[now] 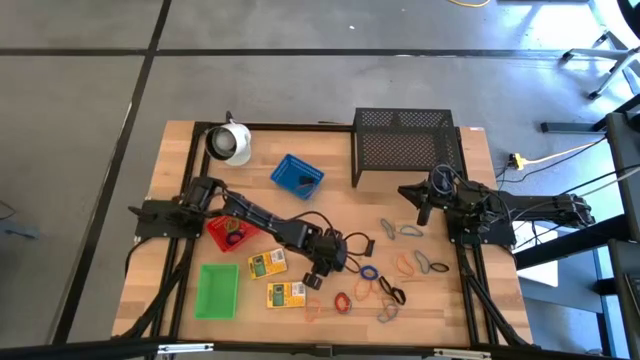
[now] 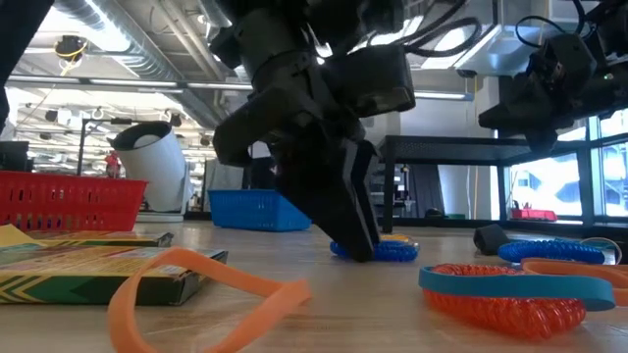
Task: Pick & Place Office Desk Supplies
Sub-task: Put the blue spring keychain into the red bin
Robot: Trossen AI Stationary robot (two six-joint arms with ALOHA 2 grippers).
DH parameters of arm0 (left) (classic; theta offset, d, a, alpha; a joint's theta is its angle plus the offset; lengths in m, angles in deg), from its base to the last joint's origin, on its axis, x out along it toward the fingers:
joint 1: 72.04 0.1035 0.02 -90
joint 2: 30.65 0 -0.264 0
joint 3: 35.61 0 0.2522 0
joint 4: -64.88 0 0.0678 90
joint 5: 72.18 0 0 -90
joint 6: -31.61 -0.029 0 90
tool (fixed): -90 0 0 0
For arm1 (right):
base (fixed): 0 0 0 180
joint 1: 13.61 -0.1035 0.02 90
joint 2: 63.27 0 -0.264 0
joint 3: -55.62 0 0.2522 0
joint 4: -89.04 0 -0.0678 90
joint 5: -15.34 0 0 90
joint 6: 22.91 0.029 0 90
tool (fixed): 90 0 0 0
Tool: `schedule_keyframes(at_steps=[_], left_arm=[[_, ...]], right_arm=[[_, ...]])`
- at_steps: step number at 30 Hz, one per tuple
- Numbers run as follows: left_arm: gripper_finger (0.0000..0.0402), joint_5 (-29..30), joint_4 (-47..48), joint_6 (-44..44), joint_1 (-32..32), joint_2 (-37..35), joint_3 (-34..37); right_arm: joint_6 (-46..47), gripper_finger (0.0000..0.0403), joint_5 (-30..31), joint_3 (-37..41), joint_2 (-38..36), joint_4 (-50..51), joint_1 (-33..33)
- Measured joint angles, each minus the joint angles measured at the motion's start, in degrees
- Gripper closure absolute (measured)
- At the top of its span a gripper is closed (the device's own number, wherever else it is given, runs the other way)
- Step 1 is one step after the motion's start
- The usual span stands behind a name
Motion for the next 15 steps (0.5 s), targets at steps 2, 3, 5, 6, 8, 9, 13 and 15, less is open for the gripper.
schedule_keyframes(at_steps=[2,3,5,6,8,9,13,15], left_arm=[[0.029,-0.7,0.1,2.0,0.5,0.0,0.0],[0.0291,-0.8,0.4,3.2,0.6,0.0,0.0],[0.0295,-1.2,1.0,5.4,0.8,0.2,-0.1],[0.0299,-1.8,1.3,6.4,1.1,0.5,-0.2],[0.031,-2.9,2.4,7.9,1.2,0.6,-0.2],[0.0318,-3.0,2.9,8.3,1.2,0.7,-0.2],[0.0363,-2.3,3.1,9.4,1.1,1.3,-0.3],[0.0384,-2.1,3.0,11.0,1.1,1.2,-0.2]], right_arm=[[0.0,0.0353,0.0,0.0,0.0,0.5,0.0],[0.0,0.0353,0.0,0.0,0.0,0.8,0.0],[0.0,0.0353,0.0,0.0,0.0,1.5,0.0],[0.0,0.0353,0.0,0.0,0.0,1.9,0.0],[0.0,0.0353,0.0,0.0,0.0,2.4,0.0],[0.0,0.0353,0.0,0.0,0.0,2.6,0.0],[0.2,0.0353,0.0,0.0,0.0,2.9,0.0],[0.2,0.0353,0.1,0.0,0.0,2.9,0.0]])
